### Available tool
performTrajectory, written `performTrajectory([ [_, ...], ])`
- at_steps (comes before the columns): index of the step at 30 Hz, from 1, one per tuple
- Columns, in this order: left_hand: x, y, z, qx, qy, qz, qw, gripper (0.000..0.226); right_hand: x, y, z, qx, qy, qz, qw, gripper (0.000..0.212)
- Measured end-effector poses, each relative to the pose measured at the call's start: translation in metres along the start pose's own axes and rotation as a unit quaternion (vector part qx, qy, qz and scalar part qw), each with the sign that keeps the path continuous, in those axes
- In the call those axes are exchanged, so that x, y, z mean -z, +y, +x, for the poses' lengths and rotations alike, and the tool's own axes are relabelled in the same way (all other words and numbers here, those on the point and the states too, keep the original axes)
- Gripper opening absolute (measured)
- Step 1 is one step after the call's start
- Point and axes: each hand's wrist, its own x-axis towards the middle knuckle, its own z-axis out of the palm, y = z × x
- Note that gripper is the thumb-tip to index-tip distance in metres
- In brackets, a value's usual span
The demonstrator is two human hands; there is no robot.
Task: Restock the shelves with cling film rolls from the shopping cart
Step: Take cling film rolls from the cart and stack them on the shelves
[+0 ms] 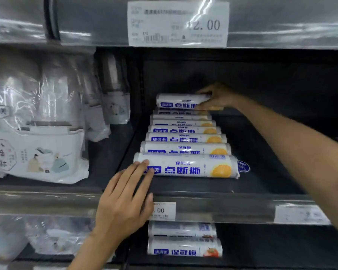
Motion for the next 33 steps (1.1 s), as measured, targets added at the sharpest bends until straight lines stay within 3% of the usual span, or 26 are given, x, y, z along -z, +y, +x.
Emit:
performTrajectory([
  [5, -0.003, -0.002, -0.001, 0.000, 0.000, 0.008, 1.000, 0.037, -0.023, 0.024, 0.037, 0.001, -0.015, 0.016, 1.000, 0.062],
  [10, -0.003, 0.000, 0.001, 0.005, 0.002, 0.014, 1.000, 0.037, -0.042, 0.039, 0.050, 0.015, 0.039, 0.088, 0.995, 0.063],
  [17, -0.002, 0.000, 0.001, 0.013, 0.009, 0.008, 1.000, 0.037, -0.042, 0.045, 0.061, 0.008, 0.031, 0.055, 0.998, 0.077],
  [24, -0.001, 0.000, 0.002, 0.012, 0.005, 0.008, 1.000, 0.037, -0.025, 0.068, 0.045, -0.017, 0.045, 0.088, 0.995, 0.048],
  [33, -0.002, 0.000, -0.001, 0.016, 0.003, 0.004, 1.000, 0.035, -0.024, 0.058, 0.041, 0.009, 0.001, 0.085, 0.996, 0.044],
])
